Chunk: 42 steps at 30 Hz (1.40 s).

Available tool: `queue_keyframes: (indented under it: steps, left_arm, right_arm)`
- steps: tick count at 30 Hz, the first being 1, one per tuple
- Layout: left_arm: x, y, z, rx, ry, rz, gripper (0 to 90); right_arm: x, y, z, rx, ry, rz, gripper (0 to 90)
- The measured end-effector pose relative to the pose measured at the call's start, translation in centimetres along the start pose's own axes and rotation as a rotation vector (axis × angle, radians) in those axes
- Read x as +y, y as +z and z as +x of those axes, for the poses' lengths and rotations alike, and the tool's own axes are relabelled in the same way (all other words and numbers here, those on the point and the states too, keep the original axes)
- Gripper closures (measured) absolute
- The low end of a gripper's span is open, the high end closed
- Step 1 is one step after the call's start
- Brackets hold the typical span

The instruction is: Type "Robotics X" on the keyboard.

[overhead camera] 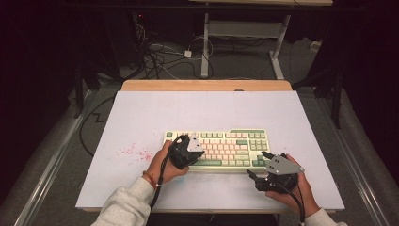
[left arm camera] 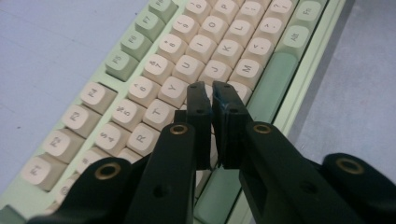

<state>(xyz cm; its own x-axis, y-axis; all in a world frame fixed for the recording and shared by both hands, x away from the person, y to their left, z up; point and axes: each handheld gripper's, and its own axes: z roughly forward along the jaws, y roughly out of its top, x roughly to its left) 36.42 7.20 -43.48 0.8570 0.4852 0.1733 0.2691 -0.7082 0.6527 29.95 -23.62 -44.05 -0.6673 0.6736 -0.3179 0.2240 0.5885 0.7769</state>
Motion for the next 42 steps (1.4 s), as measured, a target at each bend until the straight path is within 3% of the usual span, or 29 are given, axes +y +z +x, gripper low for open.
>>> queue_keyframes:
  steps: [7, 9, 12, 18, 22, 29, 34, 42]
  left_arm:
    - [-0.5, -1.7, 0.3, 0.055, -0.006, -0.058, 72.5]
    - [-0.6, -1.9, 0.4, 0.051, -0.008, -0.079, 66.9]
    - [-0.7, -2.2, 0.5, 0.058, 0.005, -0.106, 55.9]
    - [-1.1, -3.0, 0.1, 0.143, -0.005, -0.171, 29.4]
    - [-1.6, -3.5, -0.2, 0.179, 0.013, -0.185, 20.0]
    - [-3.1, -4.1, -0.4, 0.204, 0.000, -0.192, 18.7]
    - [-4.4, -4.6, -0.8, 0.224, 0.025, -0.187, 21.6]
    - [-6.9, -5.7, -0.6, 0.252, -0.021, -0.189, 19.7]
  right_arm:
    - [0.1, 0.0, -0.1, -0.010, 0.008, -0.006, 22.7]
    - [0.1, 0.0, -0.2, -0.022, 0.015, -0.002, 22.7]
    - [0.0, 0.0, -0.4, -0.027, 0.021, -0.003, 22.7]
    - [0.0, 0.0, -0.4, -0.040, 0.027, 0.005, 23.3]
    - [-0.1, 0.1, -0.4, -0.041, 0.028, 0.014, 23.5]
    - [-0.2, 0.4, -0.6, -0.040, 0.036, 0.024, 24.0]
    - [-0.2, 0.5, -0.6, -0.036, 0.034, 0.028, 24.1]
    - [-0.2, 0.4, -0.8, -0.035, 0.039, 0.027, 24.7]
